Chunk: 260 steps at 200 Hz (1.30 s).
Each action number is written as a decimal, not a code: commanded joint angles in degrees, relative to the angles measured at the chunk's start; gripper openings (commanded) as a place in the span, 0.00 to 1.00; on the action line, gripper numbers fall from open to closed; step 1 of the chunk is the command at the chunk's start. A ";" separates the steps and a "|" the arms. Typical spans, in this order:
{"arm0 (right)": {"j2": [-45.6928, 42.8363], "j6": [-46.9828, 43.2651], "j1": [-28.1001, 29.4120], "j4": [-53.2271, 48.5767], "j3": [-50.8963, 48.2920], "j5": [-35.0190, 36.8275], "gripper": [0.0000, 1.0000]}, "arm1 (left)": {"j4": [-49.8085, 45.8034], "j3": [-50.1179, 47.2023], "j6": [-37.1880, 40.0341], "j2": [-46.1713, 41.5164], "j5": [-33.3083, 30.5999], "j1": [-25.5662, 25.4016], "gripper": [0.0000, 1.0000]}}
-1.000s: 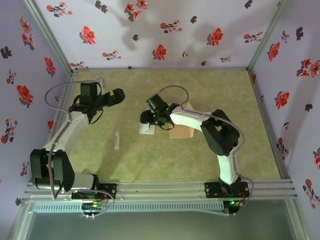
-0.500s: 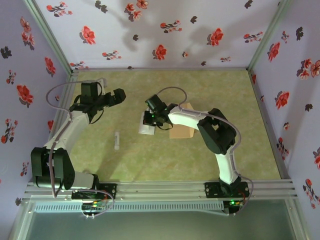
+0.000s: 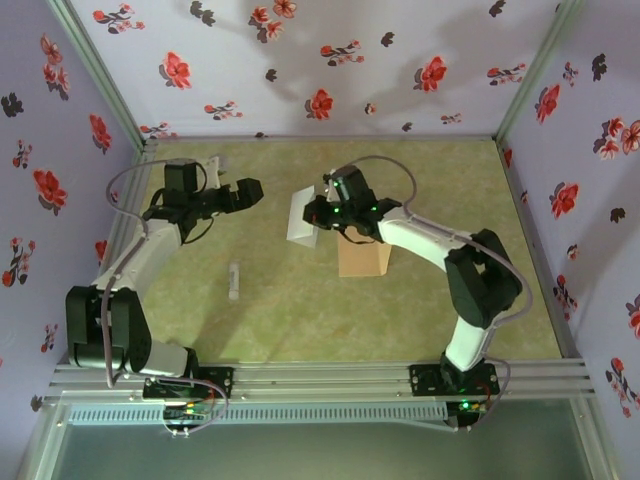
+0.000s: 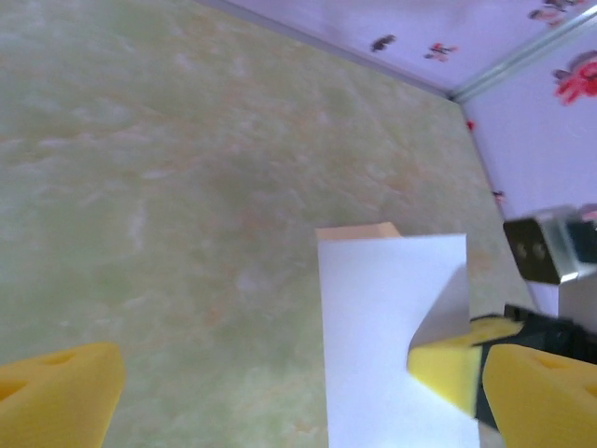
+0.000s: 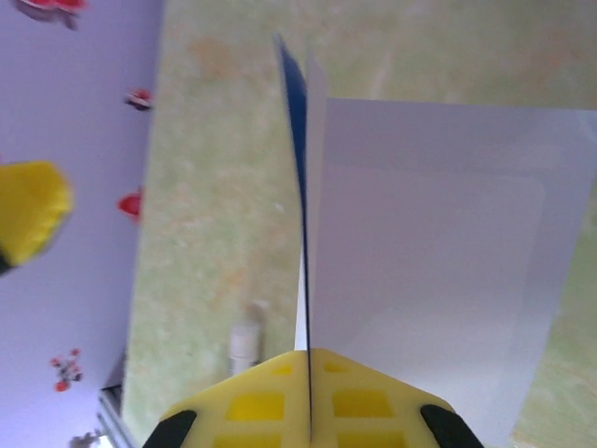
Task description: Place the letter into the envelope and seal it
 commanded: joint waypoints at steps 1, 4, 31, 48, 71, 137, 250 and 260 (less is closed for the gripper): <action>-2.97 -0.70 -0.20 6.11 -1.76 -5.02 0.00 | 4.92 -0.69 -0.82 0.77 7.91 -1.12 0.98; -3.12 -0.66 -0.21 6.57 -1.87 -5.18 0.00 | 4.94 -0.71 -0.85 0.80 7.99 -1.42 0.98; -3.85 1.37 -0.20 12.00 -2.75 -7.68 0.00 | 4.91 -0.86 -1.15 1.63 8.06 -4.12 0.98; -3.84 2.73 -0.22 14.96 -3.12 -8.65 0.00 | 6.69 -1.53 -2.65 2.15 8.03 -5.69 0.97; -4.03 3.62 -0.19 16.82 -3.61 -8.57 0.00 | 7.79 -1.76 -3.81 2.63 8.07 -7.17 0.95; -4.65 7.51 -0.20 23.25 -6.55 -9.06 0.00 | 12.43 -2.79 -7.71 3.14 7.80 -7.65 0.88; -3.99 9.05 -0.19 26.62 -8.05 -9.26 0.00 | 18.89 -3.79 -13.08 4.06 7.79 -9.00 0.61; -3.76 9.27 -0.25 26.95 -8.24 -9.20 0.00 | 19.14 -3.79 -13.28 4.00 7.76 -9.00 0.56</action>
